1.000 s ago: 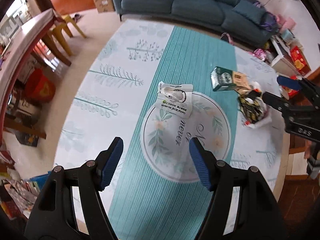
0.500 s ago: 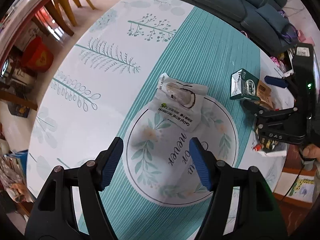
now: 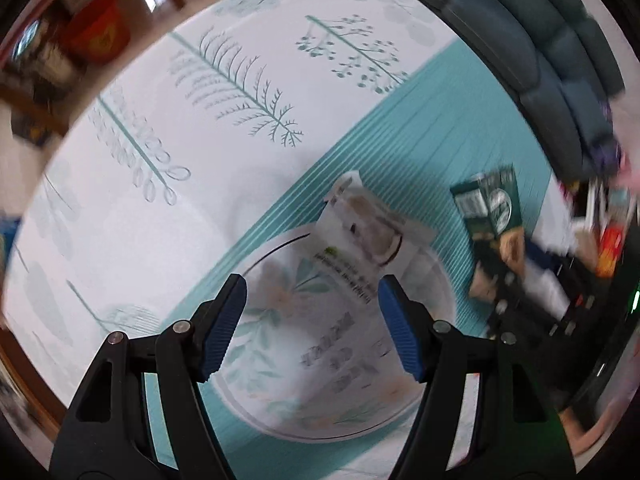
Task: Collect trash
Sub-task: 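Grasp the green-brown milk carton with the right tool while the left tool grasps the white packet, then carry the milk carton and white packet with both tools over the bin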
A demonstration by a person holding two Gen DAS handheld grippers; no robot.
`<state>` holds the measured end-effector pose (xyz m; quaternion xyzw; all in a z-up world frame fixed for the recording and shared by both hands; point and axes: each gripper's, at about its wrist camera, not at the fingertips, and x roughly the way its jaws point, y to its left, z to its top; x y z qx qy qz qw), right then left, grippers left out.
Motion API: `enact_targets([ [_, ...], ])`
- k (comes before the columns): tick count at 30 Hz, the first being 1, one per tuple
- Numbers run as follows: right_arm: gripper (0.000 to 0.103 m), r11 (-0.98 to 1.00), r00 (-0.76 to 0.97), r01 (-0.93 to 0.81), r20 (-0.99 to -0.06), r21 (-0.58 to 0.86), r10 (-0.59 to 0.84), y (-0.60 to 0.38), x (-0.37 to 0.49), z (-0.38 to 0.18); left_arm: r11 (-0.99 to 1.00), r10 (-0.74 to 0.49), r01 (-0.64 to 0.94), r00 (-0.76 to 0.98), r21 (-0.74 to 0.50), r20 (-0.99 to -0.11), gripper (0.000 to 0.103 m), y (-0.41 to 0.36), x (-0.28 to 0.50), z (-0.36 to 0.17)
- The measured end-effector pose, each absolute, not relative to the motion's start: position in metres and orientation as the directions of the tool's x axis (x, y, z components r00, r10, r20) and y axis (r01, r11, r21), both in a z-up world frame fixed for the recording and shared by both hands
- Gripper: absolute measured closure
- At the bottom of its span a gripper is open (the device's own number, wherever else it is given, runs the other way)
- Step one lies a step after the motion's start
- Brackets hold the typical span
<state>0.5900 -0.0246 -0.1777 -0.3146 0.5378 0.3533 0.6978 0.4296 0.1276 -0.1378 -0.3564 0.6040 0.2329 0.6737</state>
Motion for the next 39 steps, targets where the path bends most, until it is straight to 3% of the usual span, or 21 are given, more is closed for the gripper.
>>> enact_targets([
  [2,0.062,0.575,0.174,-0.817,-0.970,-0.046,0.169,-0.025,0.596,-0.178,0.603,-0.127,-0.770,0.167,-0.210,-0.978,0.037,0.129,0.436,-0.141],
  [4,0.062,0.582,0.174,-0.812,-0.968,-0.039,0.179,-0.020,0.600,-0.176,0.583,-0.132,-0.784,0.165,-0.211,-0.977,0.026,0.128,0.443,-0.144],
  [9,0.062,0.580,0.172,-0.814,-0.966,-0.031,0.191,-0.008,0.603,-0.174,0.540,-0.073,-0.822,0.170,-0.182,-0.983,0.019,0.123,0.458,-0.147],
  [19,0.062,0.577,0.161,-0.816,-0.970,-0.029,0.179,-0.004,0.603,-0.168,0.397,0.012,-0.915,0.077,-0.065,-0.997,0.015,0.118,0.474,-0.171],
  [23,0.062,0.579,0.143,-0.815,-0.974,-0.016,0.173,-0.004,0.604,-0.167,0.426,0.015,-0.904,0.045,-0.035,-0.999,0.016,0.105,0.480,-0.175],
  [27,0.062,0.585,0.129,-0.811,-0.977,-0.004,0.172,-0.004,0.599,-0.164,0.462,0.049,-0.887,0.037,-0.010,-0.998,0.035,0.090,0.476,-0.168],
  [29,0.062,0.586,0.121,-0.810,-0.977,0.005,0.176,-0.005,0.594,-0.162,0.476,0.056,-0.879,0.043,-0.011,-0.997,0.053,0.086,0.472,-0.162],
  [31,0.062,0.589,0.112,-0.808,-0.977,0.017,0.183,-0.007,0.587,-0.159,0.501,0.057,-0.865,0.052,-0.017,-0.997,0.087,0.084,0.465,-0.158],
  [34,0.062,0.598,0.106,-0.801,-0.975,0.031,0.193,-0.011,0.575,-0.154,0.562,0.030,-0.826,0.078,-0.048,-0.996,0.094,0.082,0.457,-0.154],
  [39,0.062,0.618,0.100,-0.783,-0.966,0.073,0.240,-0.020,0.545,-0.135,0.625,0.034,-0.778,0.101,-0.058,-0.994,0.095,0.073,0.429,-0.134],
])
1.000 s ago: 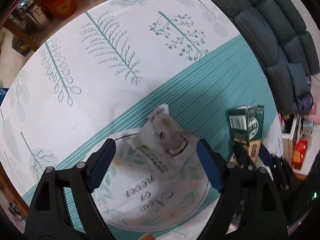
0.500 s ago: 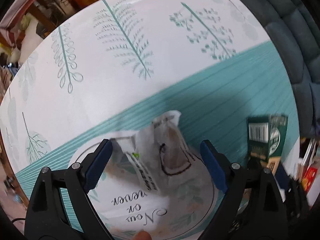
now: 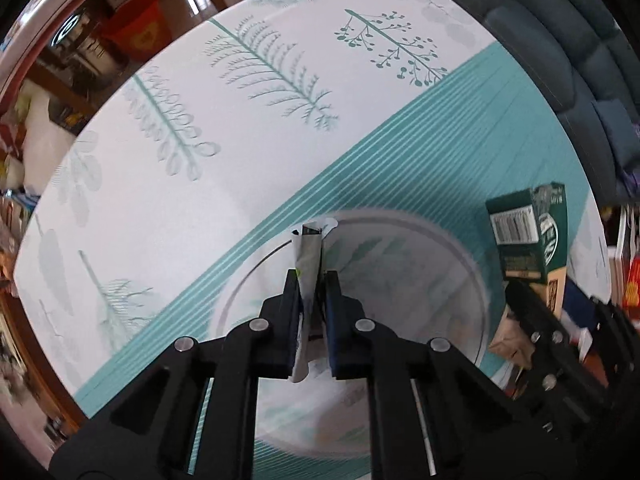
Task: Collect trash
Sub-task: 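Carry the milk carton and white packet with both tools over the bin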
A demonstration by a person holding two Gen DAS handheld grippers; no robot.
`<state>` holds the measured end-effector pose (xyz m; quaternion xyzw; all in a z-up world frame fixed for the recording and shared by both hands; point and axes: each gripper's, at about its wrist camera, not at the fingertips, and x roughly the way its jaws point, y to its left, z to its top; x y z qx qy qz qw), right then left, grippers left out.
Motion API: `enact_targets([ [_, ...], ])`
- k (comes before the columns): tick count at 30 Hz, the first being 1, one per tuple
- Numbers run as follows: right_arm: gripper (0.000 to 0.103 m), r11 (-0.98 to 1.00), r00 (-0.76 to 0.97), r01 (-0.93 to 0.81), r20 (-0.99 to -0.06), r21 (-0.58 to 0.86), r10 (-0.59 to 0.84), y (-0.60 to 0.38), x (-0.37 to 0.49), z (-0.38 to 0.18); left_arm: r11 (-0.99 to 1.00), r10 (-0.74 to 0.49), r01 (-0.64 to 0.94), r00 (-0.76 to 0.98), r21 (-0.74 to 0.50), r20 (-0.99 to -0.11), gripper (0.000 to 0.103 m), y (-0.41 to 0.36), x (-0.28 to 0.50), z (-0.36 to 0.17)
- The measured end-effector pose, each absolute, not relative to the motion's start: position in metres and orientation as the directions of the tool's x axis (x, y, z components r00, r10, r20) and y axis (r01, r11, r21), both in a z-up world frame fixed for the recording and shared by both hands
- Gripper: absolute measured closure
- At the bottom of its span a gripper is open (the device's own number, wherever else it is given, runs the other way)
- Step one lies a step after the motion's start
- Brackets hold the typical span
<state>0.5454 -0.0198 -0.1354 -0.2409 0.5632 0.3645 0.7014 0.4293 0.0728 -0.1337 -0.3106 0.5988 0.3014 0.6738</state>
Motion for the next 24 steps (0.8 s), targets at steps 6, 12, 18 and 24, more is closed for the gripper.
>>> enact_targets([
  [6,0.062,0.652,0.088,-0.745,-0.948,0.141,0.306,-0.037,0.496,-0.107,0.696,0.008,-0.713,0.128,-0.086,-0.992,0.095,0.067,0.371,-0.097],
  [12,0.062,0.717,0.092,-0.665,-0.930,0.209,0.356,-0.066,0.420,-0.081,0.813,0.004,-0.574,0.176,-0.099,-0.984,0.095,0.077,0.294,-0.063],
  [18,0.062,0.794,0.123,-0.550,-0.915,0.260,0.385,-0.093,0.323,-0.065,0.904,-0.042,-0.408,0.217,-0.129,-0.975,0.095,0.080,0.223,-0.054],
  [24,0.062,0.868,0.171,-0.398,-0.905,0.297,0.389,-0.117,0.209,-0.060,0.969,-0.060,-0.215,0.281,-0.123,-0.958,0.095,0.083,0.152,-0.039],
])
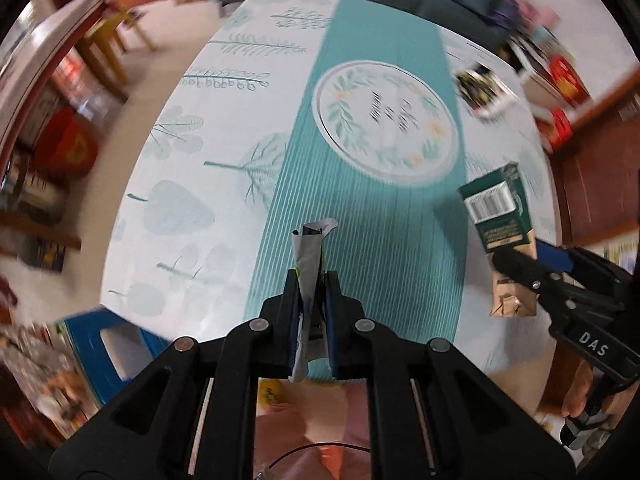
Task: Collect trash
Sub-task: 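Carry the milk carton and white packet with both tools over the bin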
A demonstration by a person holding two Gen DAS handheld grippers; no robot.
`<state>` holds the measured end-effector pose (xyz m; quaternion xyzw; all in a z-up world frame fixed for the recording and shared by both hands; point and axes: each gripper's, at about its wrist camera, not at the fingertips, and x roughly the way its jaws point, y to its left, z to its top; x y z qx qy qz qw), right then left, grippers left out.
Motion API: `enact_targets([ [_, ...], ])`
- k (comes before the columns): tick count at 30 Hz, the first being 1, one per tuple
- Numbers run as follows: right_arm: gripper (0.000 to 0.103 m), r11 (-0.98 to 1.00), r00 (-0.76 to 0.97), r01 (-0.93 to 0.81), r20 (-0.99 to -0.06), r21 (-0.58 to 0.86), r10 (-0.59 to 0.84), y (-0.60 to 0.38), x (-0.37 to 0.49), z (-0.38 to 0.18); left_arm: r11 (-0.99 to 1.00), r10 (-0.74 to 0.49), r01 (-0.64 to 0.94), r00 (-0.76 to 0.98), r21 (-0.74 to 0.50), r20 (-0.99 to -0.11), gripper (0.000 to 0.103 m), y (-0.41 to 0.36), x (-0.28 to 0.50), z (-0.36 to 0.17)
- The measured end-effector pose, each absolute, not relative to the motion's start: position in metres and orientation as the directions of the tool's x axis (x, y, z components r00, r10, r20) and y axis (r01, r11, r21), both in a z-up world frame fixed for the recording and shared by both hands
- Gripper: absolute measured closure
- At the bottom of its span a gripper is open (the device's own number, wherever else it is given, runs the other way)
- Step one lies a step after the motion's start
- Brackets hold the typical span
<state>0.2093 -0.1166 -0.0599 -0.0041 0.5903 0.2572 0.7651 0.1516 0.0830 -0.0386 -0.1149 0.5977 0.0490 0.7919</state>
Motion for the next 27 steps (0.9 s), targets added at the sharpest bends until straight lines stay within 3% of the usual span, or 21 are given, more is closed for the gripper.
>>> enact_targets([
  [15,0.062,0.943,0.134,-0.089,-0.935,0.320,0.329,-0.148,-0.020,-0.118,0.987,-0.111,0.144,0.268,-0.074,-0.957,0.095,0.046,0.005,-0.063],
  [22,0.062,0.954,0.052,0.000,-0.952,0.301,0.301,-0.169,-0.067,-0.175,0.976,-0.151,0.186,0.197,-0.115,-0.969,0.094,0.013,-0.029,-0.118],
  [27,0.062,0.952,-0.007,0.075,-0.955,0.295,0.297,-0.187,-0.089,-0.252,0.979,-0.155,0.156,0.144,-0.132,-0.977,0.094,-0.007,-0.044,-0.189],
])
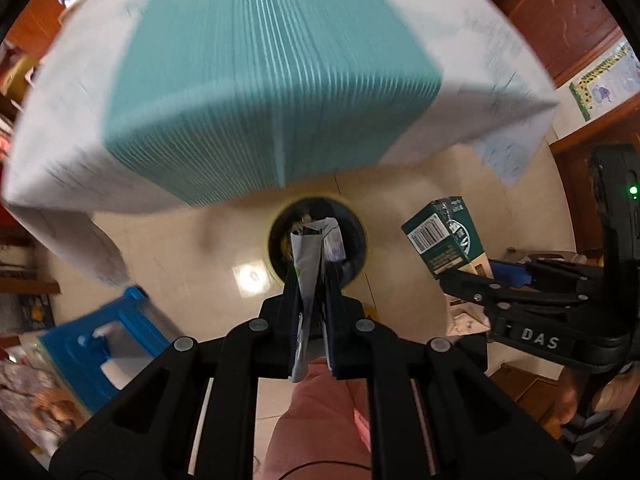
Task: Collect trash
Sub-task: 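Carry the milk carton and white packet with both tools over the bin, then open both tools to drop the carton and packet into the bin, then move both tools back over the table toward the last trash pile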
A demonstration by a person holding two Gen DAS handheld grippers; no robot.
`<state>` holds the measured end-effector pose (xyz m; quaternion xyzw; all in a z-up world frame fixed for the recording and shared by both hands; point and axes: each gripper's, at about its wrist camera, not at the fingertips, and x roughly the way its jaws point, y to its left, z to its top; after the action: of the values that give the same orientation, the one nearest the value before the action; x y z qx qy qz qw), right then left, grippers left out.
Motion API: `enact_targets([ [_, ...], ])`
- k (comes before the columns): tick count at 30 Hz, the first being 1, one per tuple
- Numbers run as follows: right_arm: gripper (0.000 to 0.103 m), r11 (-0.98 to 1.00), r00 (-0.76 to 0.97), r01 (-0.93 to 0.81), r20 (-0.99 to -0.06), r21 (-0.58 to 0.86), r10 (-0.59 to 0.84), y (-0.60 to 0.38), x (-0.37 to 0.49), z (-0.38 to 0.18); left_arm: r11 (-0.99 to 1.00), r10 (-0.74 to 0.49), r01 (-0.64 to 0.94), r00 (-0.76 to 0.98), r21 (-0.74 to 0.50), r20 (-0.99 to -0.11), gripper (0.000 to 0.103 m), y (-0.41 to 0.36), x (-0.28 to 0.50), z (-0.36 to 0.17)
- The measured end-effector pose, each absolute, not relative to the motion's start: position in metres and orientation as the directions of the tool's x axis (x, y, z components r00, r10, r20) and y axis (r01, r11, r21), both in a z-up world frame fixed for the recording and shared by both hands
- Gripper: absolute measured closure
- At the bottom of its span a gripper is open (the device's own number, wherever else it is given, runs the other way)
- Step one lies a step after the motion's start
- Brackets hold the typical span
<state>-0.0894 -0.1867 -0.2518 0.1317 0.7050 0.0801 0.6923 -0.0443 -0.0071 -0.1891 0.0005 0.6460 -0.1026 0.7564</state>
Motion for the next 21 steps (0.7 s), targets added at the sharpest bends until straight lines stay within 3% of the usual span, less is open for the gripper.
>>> enact_targets([
  [11,0.060,0.946,-0.062,0.163,-0.954,0.281,0.294,-0.205,-0.103,-0.432,0.992,-0.115,0.074,0.178,-0.103,-0.977,0.092,-0.035,-0.043,-0.350],
  [16,0.058,0.929,-0.023,0.209,-0.948,0.306,0.318,-0.209,-0.088,-0.474,0.997,-0.062,0.056,0.195,-0.052,-0.979,0.056,-0.039,-0.031,-0.394],
  [18,0.037,0.923,-0.009,0.220,-0.945,0.317,0.327,-0.210,-0.071,-0.478,0.998,-0.046,0.040,0.201,-0.039,-0.978,0.041,-0.035,-0.029,-0.404],
  [19,0.034,0.922,-0.005,0.221,-0.945,0.317,0.326,-0.208,-0.062,-0.475,0.999,-0.039,0.030,0.204,-0.034,-0.978,0.033,-0.035,-0.026,-0.409],
  [21,0.031,0.923,0.007,0.220,-0.947,0.314,0.321,-0.213,-0.056,-0.476,1.000,-0.022,-0.002,0.215,-0.023,-0.976,0.032,-0.029,-0.025,-0.412],
])
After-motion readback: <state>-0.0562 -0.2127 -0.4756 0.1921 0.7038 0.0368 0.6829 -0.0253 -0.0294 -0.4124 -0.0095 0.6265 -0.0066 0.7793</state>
